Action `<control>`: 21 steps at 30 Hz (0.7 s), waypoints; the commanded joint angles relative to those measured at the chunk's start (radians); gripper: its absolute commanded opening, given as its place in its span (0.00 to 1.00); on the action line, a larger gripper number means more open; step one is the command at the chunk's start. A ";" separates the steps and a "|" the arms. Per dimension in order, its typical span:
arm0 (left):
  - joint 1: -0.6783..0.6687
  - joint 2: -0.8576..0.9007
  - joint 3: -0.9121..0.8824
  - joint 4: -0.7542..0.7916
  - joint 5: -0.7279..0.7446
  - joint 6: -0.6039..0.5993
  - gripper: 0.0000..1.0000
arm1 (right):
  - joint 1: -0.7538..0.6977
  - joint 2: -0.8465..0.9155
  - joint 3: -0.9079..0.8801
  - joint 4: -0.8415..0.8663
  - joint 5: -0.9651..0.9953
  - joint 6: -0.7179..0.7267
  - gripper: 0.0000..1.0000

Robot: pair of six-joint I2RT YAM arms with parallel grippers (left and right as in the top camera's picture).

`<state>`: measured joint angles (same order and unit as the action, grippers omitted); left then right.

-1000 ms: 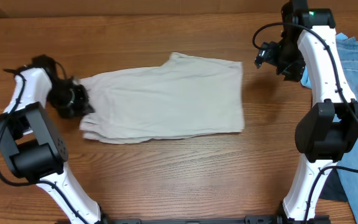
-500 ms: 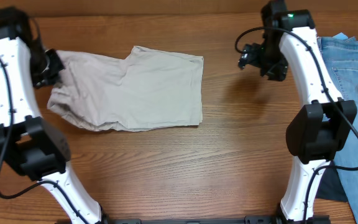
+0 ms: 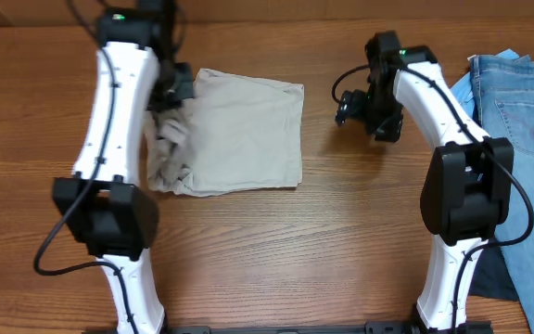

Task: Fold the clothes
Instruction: 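Fold the left side of the pants rightward over the middle with the left gripper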

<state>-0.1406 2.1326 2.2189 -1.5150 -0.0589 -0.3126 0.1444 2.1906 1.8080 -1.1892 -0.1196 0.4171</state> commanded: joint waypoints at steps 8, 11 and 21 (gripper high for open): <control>-0.165 -0.001 0.075 0.000 -0.032 -0.066 0.04 | -0.002 -0.021 -0.136 0.095 -0.039 0.006 0.91; -0.204 -0.001 0.087 0.011 -0.022 -0.070 0.04 | -0.002 -0.021 -0.156 0.123 -0.040 0.006 0.91; -0.278 0.001 0.081 0.082 -0.015 -0.135 0.04 | -0.002 -0.021 -0.167 0.134 -0.068 0.006 0.91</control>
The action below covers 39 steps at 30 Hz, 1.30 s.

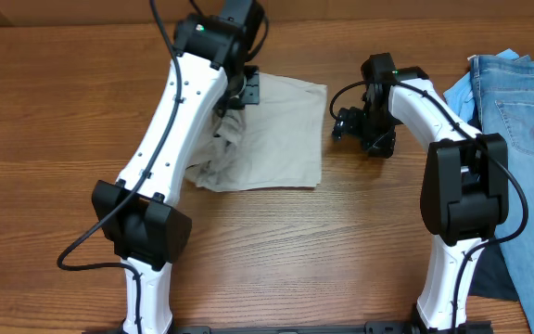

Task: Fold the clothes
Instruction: 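Fold the left side of the pants rightward over the middle with the left gripper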

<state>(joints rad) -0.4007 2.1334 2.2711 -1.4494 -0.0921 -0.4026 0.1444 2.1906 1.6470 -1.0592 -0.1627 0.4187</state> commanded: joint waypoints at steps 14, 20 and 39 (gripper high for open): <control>0.053 -0.003 0.060 -0.139 -0.196 -0.146 0.04 | -0.005 -0.021 -0.031 0.020 -0.010 0.000 0.87; 0.202 -0.007 0.121 -0.240 -0.196 -0.098 0.04 | -0.004 -0.021 -0.031 0.026 -0.011 0.000 0.87; 0.418 -0.094 0.147 -0.240 -0.260 0.024 0.04 | -0.004 -0.021 -0.031 0.016 0.031 0.001 0.87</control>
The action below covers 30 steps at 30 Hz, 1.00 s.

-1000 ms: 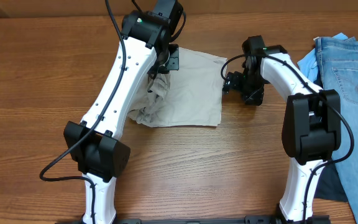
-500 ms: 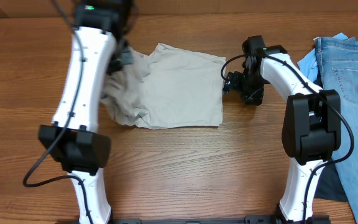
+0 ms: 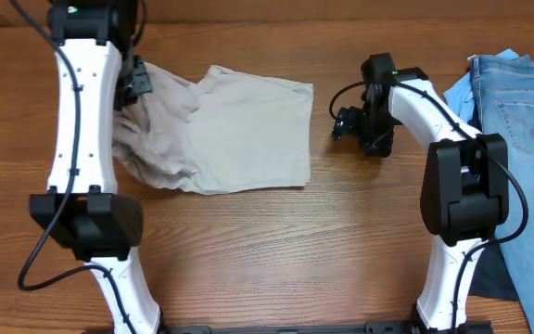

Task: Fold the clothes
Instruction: 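Fold the left side of the pants rightward over the middle with the left gripper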

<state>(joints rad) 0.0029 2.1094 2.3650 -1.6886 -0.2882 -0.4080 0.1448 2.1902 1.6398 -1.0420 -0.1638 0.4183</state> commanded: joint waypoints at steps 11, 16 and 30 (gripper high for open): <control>-0.110 -0.069 0.154 -0.001 -0.029 0.065 0.04 | -0.005 -0.021 -0.023 0.003 0.039 0.002 0.88; -0.216 -0.066 0.113 0.022 -0.018 0.036 0.04 | -0.005 -0.021 -0.023 -0.001 0.039 0.002 0.88; -0.367 0.094 0.093 0.059 0.102 0.002 0.04 | -0.005 -0.021 -0.023 -0.023 0.039 0.002 0.88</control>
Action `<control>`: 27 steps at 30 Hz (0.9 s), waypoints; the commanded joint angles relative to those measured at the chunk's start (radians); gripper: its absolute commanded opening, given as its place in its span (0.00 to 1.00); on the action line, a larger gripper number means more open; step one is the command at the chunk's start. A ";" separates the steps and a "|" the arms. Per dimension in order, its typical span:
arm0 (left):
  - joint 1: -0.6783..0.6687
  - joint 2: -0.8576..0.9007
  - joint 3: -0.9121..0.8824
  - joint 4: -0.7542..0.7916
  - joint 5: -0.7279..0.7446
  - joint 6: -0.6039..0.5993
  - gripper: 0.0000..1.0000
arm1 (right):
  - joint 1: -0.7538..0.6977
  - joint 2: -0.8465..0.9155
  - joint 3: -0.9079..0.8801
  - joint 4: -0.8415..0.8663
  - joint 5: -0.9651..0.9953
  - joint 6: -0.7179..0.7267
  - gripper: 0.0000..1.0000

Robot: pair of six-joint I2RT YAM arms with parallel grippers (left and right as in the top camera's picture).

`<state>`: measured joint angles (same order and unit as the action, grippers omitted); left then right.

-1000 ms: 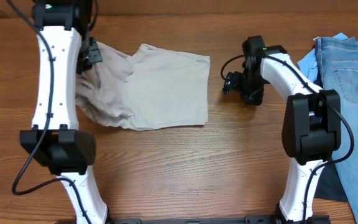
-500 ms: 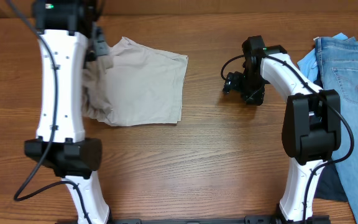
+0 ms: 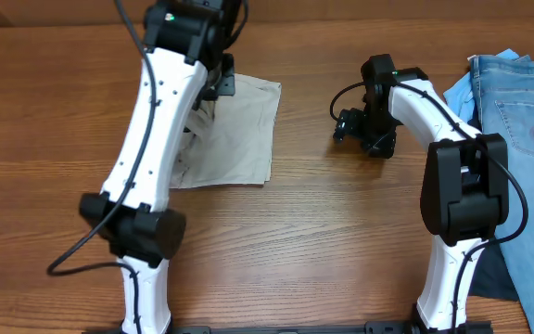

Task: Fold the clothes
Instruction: 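Fold the left side of the pants rightward over the middle with the left gripper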

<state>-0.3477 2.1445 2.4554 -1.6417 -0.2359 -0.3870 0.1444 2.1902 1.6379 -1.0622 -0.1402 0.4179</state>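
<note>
A beige cloth lies on the wooden table, left of centre, its left part bunched under my left arm. My left gripper sits at the cloth's far edge and appears shut on a bunch of the fabric; the wrist hides its fingertips. My right gripper hovers over bare wood to the right of the cloth, apart from it and holding nothing. Its jaws are too small and dark to read.
Blue jeans lie at the table's right edge, with a light blue garment tucked beside them and dark fabric nearer the front. The right arm's base stands just left of that pile.
My left gripper has moved from the cloth's far left corner to the right, over its far edge. The cloth, which was stretched wide, is now narrower and its right edge lies further left. The right arm is unchanged.
At first the left gripper was at the cloth's bunched left side. Then it was further right with the cloth shifted right. Then it was far left with the cloth stretched out. Now it is back over a narrower cloth. The right gripper stayed near the cloth's right side.
</note>
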 commanded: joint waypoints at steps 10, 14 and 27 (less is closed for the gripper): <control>-0.030 0.183 0.003 0.050 0.054 -0.016 0.04 | -0.004 -0.021 -0.021 -0.009 0.015 0.002 0.88; -0.034 0.215 0.003 0.066 0.056 -0.016 0.04 | -0.004 -0.021 -0.021 -0.008 0.015 0.002 0.88; -0.039 0.232 0.003 0.110 0.183 0.029 0.64 | -0.004 -0.021 -0.021 -0.013 0.015 0.002 0.88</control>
<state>-0.3801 2.3642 2.4535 -1.5356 -0.0887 -0.3725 0.1444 2.1902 1.6367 -1.0740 -0.1337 0.4187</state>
